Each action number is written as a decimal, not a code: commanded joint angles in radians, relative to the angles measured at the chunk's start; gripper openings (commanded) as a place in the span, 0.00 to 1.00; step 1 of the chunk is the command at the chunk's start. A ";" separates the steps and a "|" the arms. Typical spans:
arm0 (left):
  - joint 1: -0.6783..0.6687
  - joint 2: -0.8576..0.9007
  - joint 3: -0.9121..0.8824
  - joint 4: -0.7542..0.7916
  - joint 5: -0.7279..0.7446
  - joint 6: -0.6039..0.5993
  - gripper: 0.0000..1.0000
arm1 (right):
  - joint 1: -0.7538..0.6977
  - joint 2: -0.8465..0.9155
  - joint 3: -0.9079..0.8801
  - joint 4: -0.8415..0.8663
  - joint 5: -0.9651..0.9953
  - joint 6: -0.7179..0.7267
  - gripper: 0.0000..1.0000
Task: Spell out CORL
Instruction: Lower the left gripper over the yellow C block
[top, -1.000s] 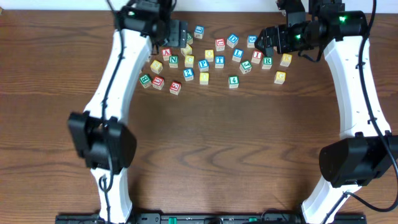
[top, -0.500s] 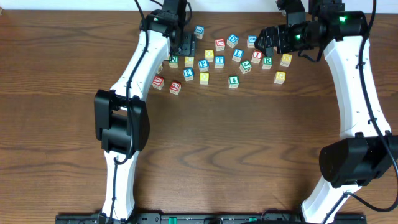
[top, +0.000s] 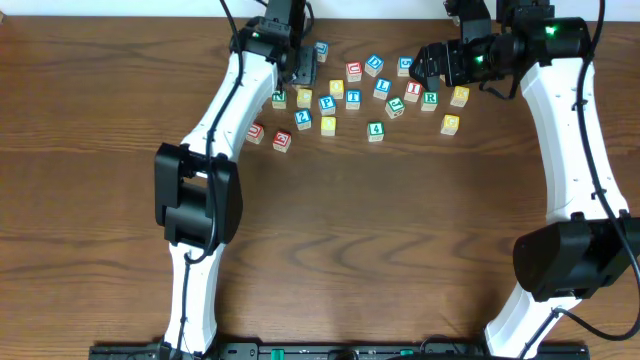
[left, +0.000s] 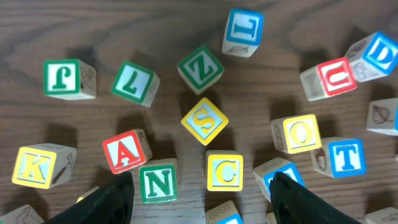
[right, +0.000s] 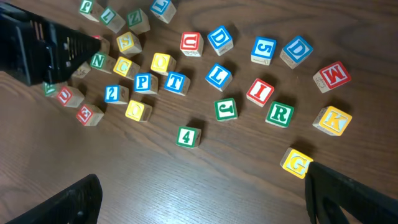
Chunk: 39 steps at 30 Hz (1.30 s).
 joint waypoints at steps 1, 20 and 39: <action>-0.003 0.026 -0.038 0.018 -0.012 -0.001 0.69 | 0.000 0.003 0.022 -0.001 -0.009 -0.003 0.99; -0.032 0.099 -0.076 0.051 -0.012 -0.004 0.68 | 0.000 0.003 0.022 -0.001 -0.009 -0.004 0.99; -0.032 0.142 -0.079 0.062 -0.012 -0.004 0.57 | 0.000 0.003 0.022 -0.001 -0.009 -0.003 0.99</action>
